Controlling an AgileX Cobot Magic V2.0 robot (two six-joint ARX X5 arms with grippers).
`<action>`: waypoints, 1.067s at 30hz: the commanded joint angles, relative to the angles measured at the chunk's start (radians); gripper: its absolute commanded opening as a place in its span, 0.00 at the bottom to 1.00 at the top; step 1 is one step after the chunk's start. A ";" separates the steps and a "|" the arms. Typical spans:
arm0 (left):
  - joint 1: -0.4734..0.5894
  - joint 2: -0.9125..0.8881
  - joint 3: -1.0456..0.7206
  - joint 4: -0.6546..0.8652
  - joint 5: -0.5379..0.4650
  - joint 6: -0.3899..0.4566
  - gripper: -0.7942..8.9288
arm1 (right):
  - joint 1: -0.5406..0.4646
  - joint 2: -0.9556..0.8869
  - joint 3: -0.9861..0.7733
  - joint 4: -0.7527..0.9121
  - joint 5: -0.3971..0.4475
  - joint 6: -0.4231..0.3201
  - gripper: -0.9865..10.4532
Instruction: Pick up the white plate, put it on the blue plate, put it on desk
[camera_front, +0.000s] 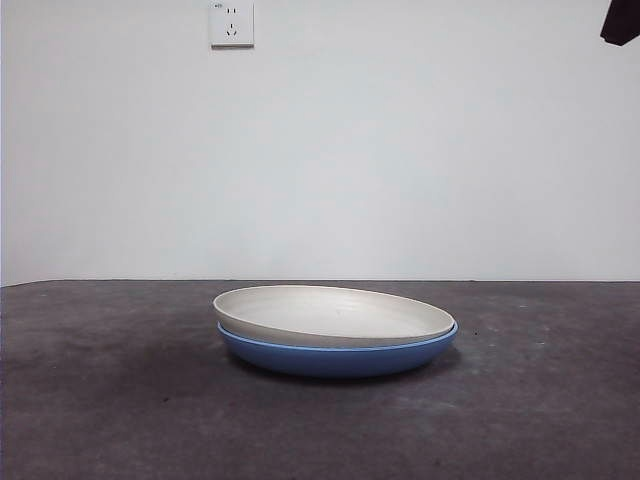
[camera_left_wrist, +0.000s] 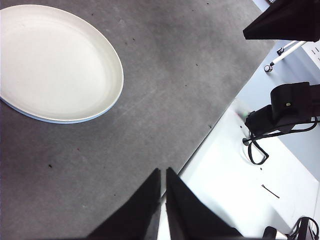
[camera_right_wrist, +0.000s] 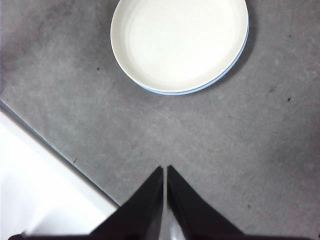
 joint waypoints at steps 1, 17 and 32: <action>-0.005 0.004 0.009 0.008 0.006 0.002 0.10 | 0.007 0.007 0.017 0.023 0.000 -0.014 0.09; 0.011 -0.028 0.009 0.019 -0.005 0.039 0.10 | 0.007 0.007 0.017 0.040 0.000 -0.014 0.09; 0.388 -0.618 -0.488 0.900 -0.319 0.069 0.10 | 0.007 0.007 0.017 0.041 0.000 -0.014 0.09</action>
